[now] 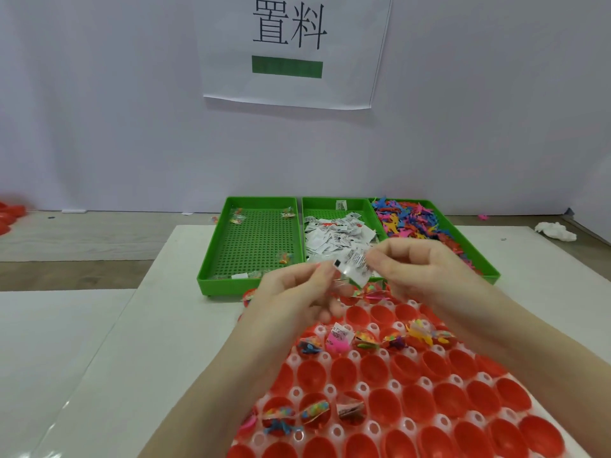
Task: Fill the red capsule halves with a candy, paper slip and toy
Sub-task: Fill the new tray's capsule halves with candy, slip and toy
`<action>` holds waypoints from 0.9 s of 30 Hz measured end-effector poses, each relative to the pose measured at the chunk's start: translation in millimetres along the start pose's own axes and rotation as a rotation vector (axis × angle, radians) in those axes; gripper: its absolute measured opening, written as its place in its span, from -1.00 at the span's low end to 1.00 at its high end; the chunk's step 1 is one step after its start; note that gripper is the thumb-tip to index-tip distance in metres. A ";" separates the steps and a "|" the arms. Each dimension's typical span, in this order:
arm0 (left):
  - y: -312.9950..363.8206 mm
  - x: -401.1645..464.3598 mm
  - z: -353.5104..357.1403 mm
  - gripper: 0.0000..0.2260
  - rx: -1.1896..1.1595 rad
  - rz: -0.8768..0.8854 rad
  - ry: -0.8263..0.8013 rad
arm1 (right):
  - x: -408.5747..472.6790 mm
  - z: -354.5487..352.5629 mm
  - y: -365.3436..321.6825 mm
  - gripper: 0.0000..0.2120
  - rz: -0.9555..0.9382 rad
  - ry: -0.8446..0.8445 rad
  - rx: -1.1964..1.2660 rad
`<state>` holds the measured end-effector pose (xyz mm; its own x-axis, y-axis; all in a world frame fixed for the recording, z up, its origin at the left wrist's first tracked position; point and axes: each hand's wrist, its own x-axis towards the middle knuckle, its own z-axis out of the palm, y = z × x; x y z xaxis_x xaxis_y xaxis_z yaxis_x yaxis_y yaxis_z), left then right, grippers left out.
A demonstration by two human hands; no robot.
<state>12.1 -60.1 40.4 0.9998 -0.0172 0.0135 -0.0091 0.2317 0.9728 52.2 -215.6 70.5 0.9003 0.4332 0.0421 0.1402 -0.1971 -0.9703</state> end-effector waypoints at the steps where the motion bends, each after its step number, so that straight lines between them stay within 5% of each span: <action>1: -0.7 -1.7 5.9 -0.77 -0.050 -0.001 -0.018 | -6.2 5.3 2.9 -0.85 -0.031 0.057 -0.010; 8: -0.9 -13.4 23.7 -0.65 -0.089 0.016 -0.059 | -21.1 18.9 15.3 -0.85 -0.208 0.388 -0.180; 12: -5.7 -13.1 21.4 -0.82 0.083 0.071 -0.042 | -29.1 18.3 9.7 -0.76 -0.171 0.325 -0.046; 17: -2.5 -14.7 18.0 -0.75 0.100 0.008 -0.129 | -34.1 2.2 1.6 -0.59 0.012 0.182 0.418; 27: 3.2 -19.8 22.0 -0.78 0.086 -0.024 -0.208 | -34.6 -2.2 -4.9 -0.61 -0.006 0.040 0.636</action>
<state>-8.2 -80.4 48.3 0.9742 -0.2239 0.0285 0.0043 0.1450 0.9894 21.4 -231.5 74.3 0.9167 0.3971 0.0447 -0.1157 0.3709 -0.9214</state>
